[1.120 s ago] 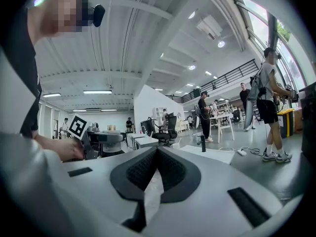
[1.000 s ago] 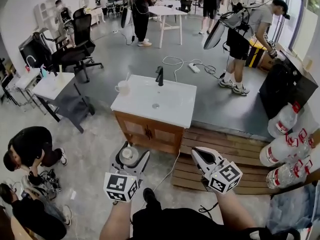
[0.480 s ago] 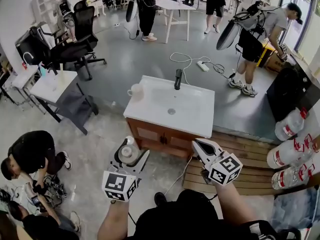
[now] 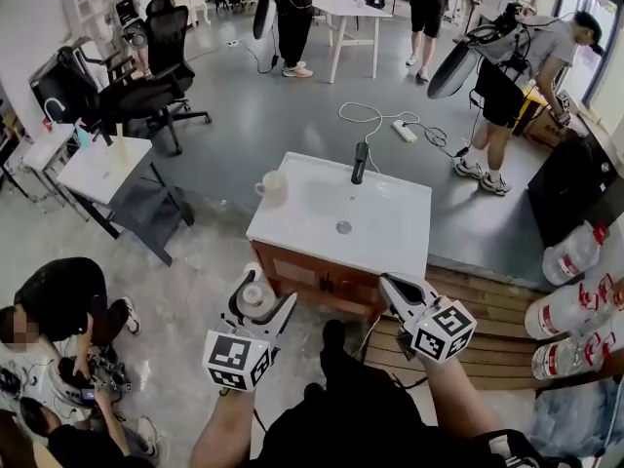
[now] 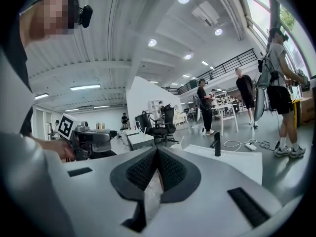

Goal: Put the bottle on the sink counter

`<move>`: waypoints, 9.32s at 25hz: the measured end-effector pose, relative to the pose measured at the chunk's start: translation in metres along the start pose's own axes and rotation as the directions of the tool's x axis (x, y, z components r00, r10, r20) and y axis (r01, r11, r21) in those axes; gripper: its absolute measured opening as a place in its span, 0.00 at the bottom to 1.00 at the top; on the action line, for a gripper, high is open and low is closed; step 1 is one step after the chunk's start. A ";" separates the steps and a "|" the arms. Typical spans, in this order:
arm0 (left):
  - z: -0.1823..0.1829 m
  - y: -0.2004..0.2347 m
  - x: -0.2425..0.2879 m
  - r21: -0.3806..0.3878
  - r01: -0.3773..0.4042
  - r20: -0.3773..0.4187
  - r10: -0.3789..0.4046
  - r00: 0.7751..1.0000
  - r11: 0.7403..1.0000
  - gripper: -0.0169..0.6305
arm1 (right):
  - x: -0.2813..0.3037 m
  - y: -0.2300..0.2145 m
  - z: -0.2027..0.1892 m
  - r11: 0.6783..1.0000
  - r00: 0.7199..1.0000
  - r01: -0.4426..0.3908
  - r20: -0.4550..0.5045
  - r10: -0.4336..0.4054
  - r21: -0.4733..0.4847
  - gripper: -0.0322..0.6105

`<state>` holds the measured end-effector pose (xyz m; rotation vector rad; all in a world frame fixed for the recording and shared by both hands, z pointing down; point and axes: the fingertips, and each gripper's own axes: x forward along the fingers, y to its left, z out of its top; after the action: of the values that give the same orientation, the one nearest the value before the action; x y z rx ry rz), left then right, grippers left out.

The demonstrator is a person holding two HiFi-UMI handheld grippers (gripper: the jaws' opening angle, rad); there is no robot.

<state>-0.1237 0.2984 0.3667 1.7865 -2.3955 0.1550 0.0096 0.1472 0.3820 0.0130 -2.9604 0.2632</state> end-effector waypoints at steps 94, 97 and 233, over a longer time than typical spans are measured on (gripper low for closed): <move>-0.156 -0.228 0.695 0.008 0.734 -0.408 -0.668 0.623 0.679 0.56 | 0.038 -0.471 -0.123 0.737 0.826 0.561 -0.199 -0.527 0.378 0.07; -0.160 -0.234 0.700 0.030 0.740 -0.421 -0.663 0.619 0.672 0.56 | 0.038 -0.474 -0.125 0.737 0.828 0.558 -0.200 -0.524 0.381 0.07; 0.118 0.108 0.387 -0.005 0.276 0.049 -0.275 0.960 0.961 0.04 | 0.120 -0.262 0.127 0.948 0.940 0.318 0.136 -0.313 -0.018 0.07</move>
<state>-0.3427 -0.0559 0.3215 2.1159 -2.1409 0.0657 -0.1241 -0.1321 0.3247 0.5150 -3.0290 0.1646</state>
